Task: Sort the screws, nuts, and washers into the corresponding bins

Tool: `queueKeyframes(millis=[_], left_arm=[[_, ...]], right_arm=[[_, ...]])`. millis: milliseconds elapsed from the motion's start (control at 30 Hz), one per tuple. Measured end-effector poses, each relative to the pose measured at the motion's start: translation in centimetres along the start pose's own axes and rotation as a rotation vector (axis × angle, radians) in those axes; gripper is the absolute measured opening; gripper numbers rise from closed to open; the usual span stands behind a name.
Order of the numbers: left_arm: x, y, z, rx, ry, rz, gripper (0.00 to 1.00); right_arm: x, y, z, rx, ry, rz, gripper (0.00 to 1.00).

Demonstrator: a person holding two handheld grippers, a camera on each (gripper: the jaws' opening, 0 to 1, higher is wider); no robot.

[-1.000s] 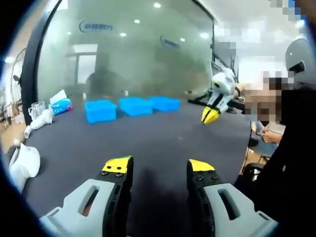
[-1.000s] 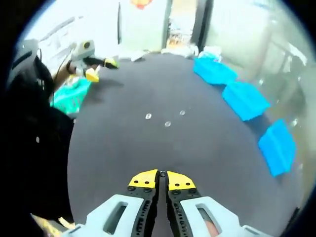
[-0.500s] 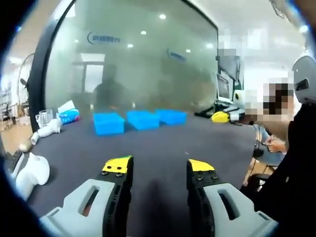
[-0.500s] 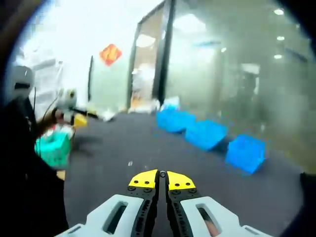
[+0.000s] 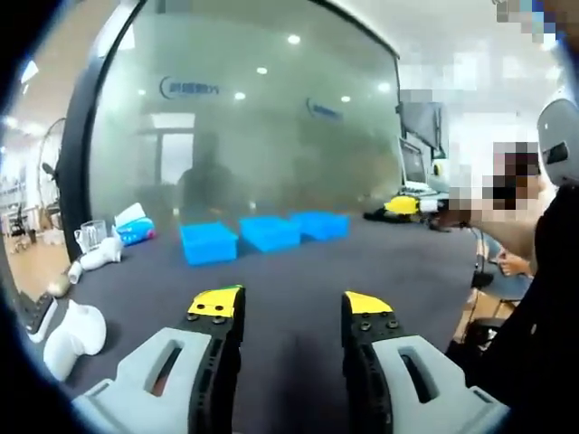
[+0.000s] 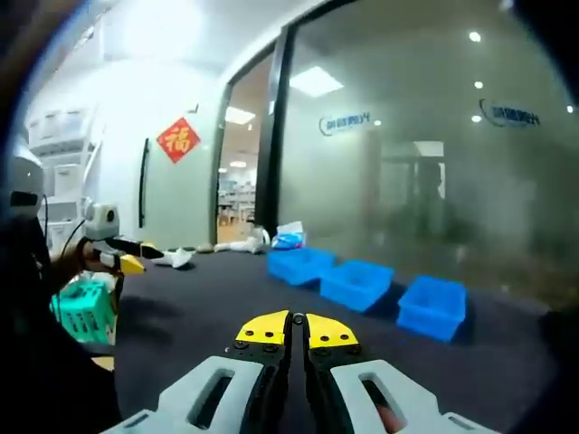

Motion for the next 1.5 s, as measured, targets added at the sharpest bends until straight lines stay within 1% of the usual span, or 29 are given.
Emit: queueKeyframes(millis=[133, 233, 400, 467, 567, 633, 767, 900, 933, 967, 1067, 1133, 1200, 1400, 1500], left_arm=[[0.0, 0.1, 0.0, -0.004, 0.003, 0.000, 0.41], [0.2, 0.2, -0.2, -0.010, 0.013, 0.005, 0.41], [0.3, 0.6, -0.4, -0.027, 0.021, -0.005, 0.41], [0.4, 0.6, -0.4, -0.027, 0.022, -0.007, 0.41], [0.5, 0.3, -0.4, -0.017, 0.025, -0.003, 0.41], [0.7, 0.3, -0.5, -0.019, 0.027, -0.012, 0.41], [0.9, 0.0, -0.6, -0.015, 0.034, -0.016, 0.41], [1.3, -0.2, -0.6, -0.008, 0.045, -0.019, 0.40], [1.3, -0.1, -0.6, -0.009, 0.047, -0.019, 0.40], [1.4, -0.1, -0.7, -0.012, 0.048, -0.022, 0.40], [1.5, -0.1, -0.7, -0.015, 0.049, -0.030, 0.40], [1.6, -0.1, -0.7, -0.014, 0.049, -0.031, 0.40], [1.7, -0.1, -0.7, -0.018, 0.054, -0.031, 0.40], [1.9, -0.1, -0.5, -0.023, 0.053, -0.047, 0.40], [1.8, -0.3, -0.4, -0.017, 0.049, -0.048, 0.40]], right_arm=[[-1.8, 0.7, 2.6, 0.000, -0.037, -0.009, 0.03], [-2.7, 0.5, 4.7, 0.034, -0.043, -0.016, 0.03], [-4.1, 0.5, 7.9, 0.050, -0.051, -0.015, 0.03], [-4.5, 0.6, 9.5, 0.063, -0.048, -0.019, 0.03], [-5.4, 1.1, 12.1, 0.067, -0.050, -0.048, 0.03], [-6.1, 1.1, 13.8, 0.081, -0.048, -0.039, 0.03], [-6.5, 1.1, 16.6, 0.124, -0.041, -0.079, 0.03], [-7.2, 1.2, 19.5, 0.149, -0.043, -0.067, 0.03], [-7.4, 1.1, 20.3, 0.163, -0.046, -0.091, 0.03], [-7.5, 1.0, 20.9, 0.167, -0.050, -0.095, 0.03], [-8.3, 0.4, 22.2, 0.185, -0.074, -0.083, 0.03], [-8.7, 0.0, 22.6, 0.196, -0.089, -0.086, 0.03], [-9.0, 0.0, 22.9, 0.191, -0.097, -0.090, 0.03], [-9.5, -0.8, 23.8, 0.212, -0.106, -0.074, 0.03], [-9.5, -0.7, 24.0, 0.199, -0.110, -0.074, 0.03]])
Point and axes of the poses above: the point that each gripper's makers call its tool centre point, and the gripper's own axes: z roughly forward along the fingers, x roughly to its left, y roughly out of its top, the point moved 3 cm from there along -z, roughly backward along the fingers, and after that the axes turned 11 degrees about -z, right-handed, at the moved point
